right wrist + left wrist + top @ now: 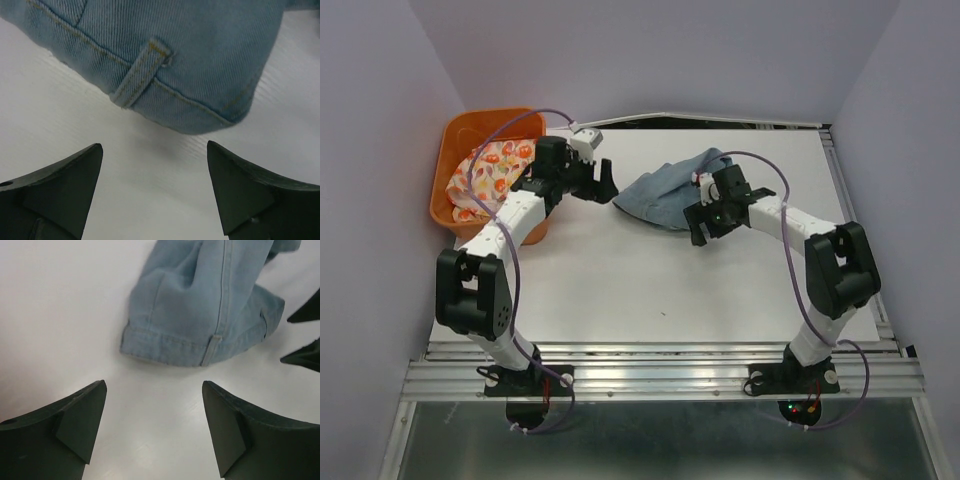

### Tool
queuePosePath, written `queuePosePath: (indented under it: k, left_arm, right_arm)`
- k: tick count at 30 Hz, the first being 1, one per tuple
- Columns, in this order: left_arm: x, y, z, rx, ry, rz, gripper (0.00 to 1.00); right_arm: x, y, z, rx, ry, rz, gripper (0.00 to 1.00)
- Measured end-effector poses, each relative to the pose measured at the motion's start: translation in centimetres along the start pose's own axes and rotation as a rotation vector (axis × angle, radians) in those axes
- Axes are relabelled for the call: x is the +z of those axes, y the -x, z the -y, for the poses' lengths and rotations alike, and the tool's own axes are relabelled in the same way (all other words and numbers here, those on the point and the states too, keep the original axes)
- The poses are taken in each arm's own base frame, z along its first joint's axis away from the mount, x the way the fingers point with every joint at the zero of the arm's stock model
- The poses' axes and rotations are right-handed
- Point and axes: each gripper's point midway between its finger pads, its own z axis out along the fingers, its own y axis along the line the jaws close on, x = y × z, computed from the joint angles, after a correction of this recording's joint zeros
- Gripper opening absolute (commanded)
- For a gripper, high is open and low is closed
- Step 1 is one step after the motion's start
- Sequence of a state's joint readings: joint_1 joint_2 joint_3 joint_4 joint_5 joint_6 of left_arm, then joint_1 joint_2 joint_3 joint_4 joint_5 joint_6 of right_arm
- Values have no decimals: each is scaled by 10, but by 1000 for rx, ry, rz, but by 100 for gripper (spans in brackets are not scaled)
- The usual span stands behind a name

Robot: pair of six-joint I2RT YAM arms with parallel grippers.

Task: Fold and stack the skirts
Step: Flatten the skirt out

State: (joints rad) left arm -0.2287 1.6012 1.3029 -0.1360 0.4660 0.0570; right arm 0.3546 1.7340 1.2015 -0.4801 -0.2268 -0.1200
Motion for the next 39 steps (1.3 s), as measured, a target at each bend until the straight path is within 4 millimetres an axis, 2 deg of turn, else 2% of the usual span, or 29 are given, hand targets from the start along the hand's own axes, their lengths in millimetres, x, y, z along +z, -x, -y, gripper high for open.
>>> queuePosePath:
  k: [3, 5, 7, 10, 11, 12, 13, 16, 17, 21, 24, 28, 31, 32, 37, 38, 39]
  left_arm:
    - [10, -61, 4, -79, -15, -120, 89]
    - [12, -85, 4, -130, -13, -170, 89]
    - [17, -93, 3, -167, -11, -175, 89]
    - [28, -87, -1, -188, -5, -136, 89]
    - [33, -86, -3, -193, -3, -124, 88]
    - [39, -86, -6, -199, -3, -117, 88]
    - [44, -88, -8, -205, -2, -116, 88]
    - [66, -101, -16, -245, 1, -123, 87]
    - [73, -110, -18, -266, 4, -139, 86]
    - [94, -128, -23, -314, 7, -166, 84]
    - [102, -122, -20, -311, 2, -139, 83]
    - [108, -122, -16, -305, 1, -131, 77]
    - [116, -119, -17, -304, 8, -124, 65]
    - [121, -117, -18, -306, 10, -122, 54]
    - [142, -110, -25, -302, 7, -111, 28]
    - [143, -110, -26, -304, 7, -111, 15]
    - [144, -111, -26, -303, 6, -113, 8]
  right_arm:
    - [22, 1, 9, -31, -96, -30, 82]
    - [30, 3, 25, -32, -175, -39, 72]
    - [30, 5, 38, -22, -241, -38, 64]
    - [24, 17, 52, -10, -314, -13, 54]
    - [22, 22, 55, -4, -333, -1, 45]
    - [20, 27, 57, -1, -347, 13, 41]
    - [19, 33, 59, 6, -359, 29, 27]
    - [16, 43, 62, 17, -379, 60, 11]
    - [16, 44, 63, 19, -384, 65, 1]
    - [13, 50, 64, 33, -394, 82, 1]
    - [9, 62, 63, 39, -394, 111, 1]
    - [-5, 87, 60, 44, -389, 178, 1]
    - [-17, 101, 57, 50, -382, 222, 1]
    - [-21, 107, 56, 52, -377, 237, 1]
    - [-37, 129, 49, 59, -353, 294, 1]
    - [-41, 132, 47, 59, -346, 305, 1]
    - [-46, 136, 46, 69, -334, 317, 1]
